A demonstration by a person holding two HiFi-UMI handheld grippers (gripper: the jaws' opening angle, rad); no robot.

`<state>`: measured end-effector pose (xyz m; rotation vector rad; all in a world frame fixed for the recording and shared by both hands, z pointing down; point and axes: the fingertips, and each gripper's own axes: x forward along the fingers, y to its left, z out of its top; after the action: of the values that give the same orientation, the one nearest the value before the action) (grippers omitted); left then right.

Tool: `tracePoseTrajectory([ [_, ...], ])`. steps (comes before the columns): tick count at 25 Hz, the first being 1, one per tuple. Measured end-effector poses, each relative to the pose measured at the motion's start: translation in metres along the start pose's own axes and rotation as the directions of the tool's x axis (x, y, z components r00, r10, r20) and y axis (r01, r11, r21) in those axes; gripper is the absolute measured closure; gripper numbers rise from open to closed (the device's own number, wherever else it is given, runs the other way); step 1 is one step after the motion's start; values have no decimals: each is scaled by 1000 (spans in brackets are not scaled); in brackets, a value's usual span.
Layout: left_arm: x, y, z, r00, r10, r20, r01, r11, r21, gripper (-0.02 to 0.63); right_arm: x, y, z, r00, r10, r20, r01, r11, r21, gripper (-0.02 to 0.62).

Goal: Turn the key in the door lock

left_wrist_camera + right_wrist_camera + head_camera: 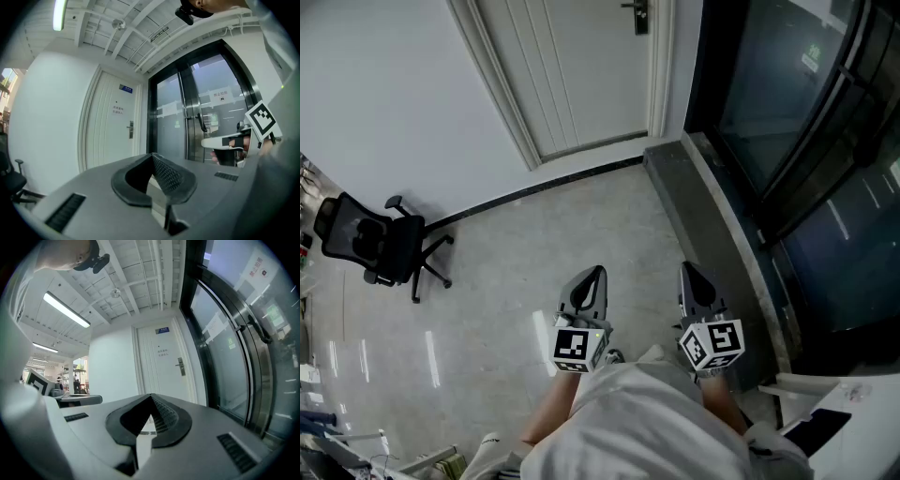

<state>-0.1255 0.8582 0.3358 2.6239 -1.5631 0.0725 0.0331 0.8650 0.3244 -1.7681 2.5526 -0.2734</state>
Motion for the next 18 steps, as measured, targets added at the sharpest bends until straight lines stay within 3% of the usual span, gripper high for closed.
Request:
tracePoseTrajectory([
  [6, -21, 27, -23, 999, -22, -43, 20, 998, -54, 597, -5, 38, -29, 998, -21, -55, 22, 1000, 23, 598],
  [18, -8, 1, -19, 999, -14, -50, 11, 998, -58, 597, -6, -1, -25, 996, -49, -68, 53, 997, 52, 598],
])
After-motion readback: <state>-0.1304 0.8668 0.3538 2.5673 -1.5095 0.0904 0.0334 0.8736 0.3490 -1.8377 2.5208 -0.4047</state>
